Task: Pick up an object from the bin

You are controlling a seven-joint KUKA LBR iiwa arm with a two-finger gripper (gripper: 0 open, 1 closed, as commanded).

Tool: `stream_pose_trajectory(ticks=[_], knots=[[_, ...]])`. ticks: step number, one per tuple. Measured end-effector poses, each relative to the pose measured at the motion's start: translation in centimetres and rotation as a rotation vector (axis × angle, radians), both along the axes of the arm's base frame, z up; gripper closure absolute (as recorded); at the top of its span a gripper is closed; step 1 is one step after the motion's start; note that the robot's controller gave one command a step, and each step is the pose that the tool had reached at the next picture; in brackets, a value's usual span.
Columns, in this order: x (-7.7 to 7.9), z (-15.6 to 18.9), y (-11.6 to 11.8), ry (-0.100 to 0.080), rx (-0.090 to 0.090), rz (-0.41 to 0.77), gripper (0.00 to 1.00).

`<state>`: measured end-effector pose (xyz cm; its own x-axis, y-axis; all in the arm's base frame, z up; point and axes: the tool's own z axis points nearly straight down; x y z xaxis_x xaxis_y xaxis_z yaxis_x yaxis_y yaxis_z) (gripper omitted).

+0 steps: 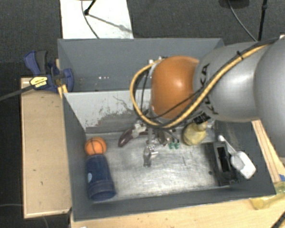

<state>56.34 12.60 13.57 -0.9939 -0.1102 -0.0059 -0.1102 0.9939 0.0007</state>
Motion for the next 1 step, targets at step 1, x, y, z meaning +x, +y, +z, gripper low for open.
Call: stream_pose_trajectory(ticks=[1], knots=[[2.37, -0.27, 1.14, 0.006, -0.001, 0.072, 0.0]])
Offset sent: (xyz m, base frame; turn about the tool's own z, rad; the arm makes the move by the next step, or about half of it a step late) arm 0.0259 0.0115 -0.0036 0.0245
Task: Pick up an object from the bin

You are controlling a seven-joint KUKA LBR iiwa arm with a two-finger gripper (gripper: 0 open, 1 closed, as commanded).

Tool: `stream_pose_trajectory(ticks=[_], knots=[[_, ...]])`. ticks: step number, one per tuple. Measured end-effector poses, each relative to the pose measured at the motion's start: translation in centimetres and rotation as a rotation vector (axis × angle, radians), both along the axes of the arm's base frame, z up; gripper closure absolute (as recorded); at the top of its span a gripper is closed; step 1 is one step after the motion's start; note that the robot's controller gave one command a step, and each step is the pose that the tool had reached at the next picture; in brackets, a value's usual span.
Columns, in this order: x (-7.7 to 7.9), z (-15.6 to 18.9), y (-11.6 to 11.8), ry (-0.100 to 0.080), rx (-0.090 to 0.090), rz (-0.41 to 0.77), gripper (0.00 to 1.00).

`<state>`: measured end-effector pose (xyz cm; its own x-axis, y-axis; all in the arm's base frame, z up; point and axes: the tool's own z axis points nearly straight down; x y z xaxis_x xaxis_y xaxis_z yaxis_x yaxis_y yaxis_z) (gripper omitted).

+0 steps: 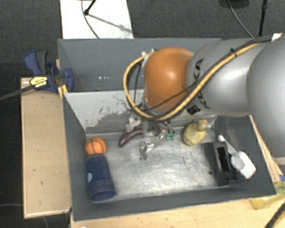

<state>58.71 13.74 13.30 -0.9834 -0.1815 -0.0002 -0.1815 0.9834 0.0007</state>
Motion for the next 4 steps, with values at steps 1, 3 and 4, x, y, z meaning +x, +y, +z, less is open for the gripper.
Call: stream_pose_trajectory(ticks=[1, 3, 4], knots=[[1.8, 2.2, 0.4, -0.006, 0.001, -0.005, 0.0], [0.9, -5.8, -1.7, -0.015, 0.006, -0.032, 1.0], [0.9, -5.8, -1.7, -0.014, 0.006, -0.035, 1.0]])
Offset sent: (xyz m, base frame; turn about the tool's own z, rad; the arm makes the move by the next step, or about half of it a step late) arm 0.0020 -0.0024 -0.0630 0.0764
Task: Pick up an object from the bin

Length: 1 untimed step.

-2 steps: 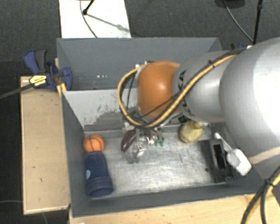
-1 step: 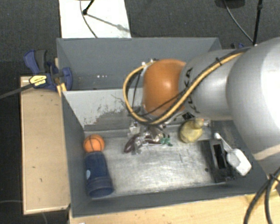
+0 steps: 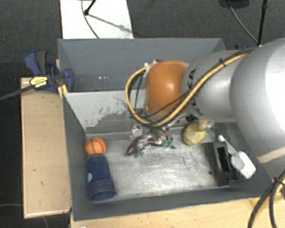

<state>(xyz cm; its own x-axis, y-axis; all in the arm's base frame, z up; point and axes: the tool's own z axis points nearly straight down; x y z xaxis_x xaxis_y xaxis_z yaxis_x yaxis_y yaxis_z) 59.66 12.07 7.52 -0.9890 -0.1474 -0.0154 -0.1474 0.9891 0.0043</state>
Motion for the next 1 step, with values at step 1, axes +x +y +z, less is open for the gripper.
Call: stream_pose_trajectory(ticks=[1], knots=[[0.17, 3.78, 0.02, 0.009, -0.004, -0.002, 1.0]])
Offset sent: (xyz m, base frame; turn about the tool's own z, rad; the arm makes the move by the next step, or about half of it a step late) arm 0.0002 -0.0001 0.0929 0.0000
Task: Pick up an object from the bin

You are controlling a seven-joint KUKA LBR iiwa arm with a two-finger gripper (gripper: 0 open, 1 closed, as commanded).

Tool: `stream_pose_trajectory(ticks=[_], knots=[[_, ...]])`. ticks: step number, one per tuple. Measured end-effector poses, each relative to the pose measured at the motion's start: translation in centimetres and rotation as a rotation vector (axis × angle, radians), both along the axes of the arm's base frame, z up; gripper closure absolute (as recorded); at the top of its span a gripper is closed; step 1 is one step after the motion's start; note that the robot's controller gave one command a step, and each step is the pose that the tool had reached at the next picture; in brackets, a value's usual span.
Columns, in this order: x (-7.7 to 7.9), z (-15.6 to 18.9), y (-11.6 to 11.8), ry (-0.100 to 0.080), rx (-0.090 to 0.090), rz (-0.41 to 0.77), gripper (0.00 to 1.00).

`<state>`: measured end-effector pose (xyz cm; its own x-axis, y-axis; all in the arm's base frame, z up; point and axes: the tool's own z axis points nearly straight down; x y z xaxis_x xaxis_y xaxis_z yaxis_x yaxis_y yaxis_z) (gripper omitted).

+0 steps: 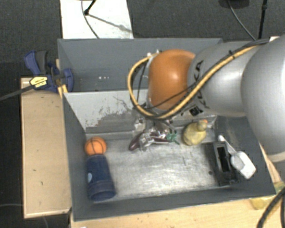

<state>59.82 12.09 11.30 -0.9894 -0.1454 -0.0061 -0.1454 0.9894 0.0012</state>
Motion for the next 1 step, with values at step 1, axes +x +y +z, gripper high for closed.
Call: stream_pose_trajectory(ticks=[1], knots=[[0.05, 5.79, 0.0, -0.001, 0.0, -0.004, 1.0]])
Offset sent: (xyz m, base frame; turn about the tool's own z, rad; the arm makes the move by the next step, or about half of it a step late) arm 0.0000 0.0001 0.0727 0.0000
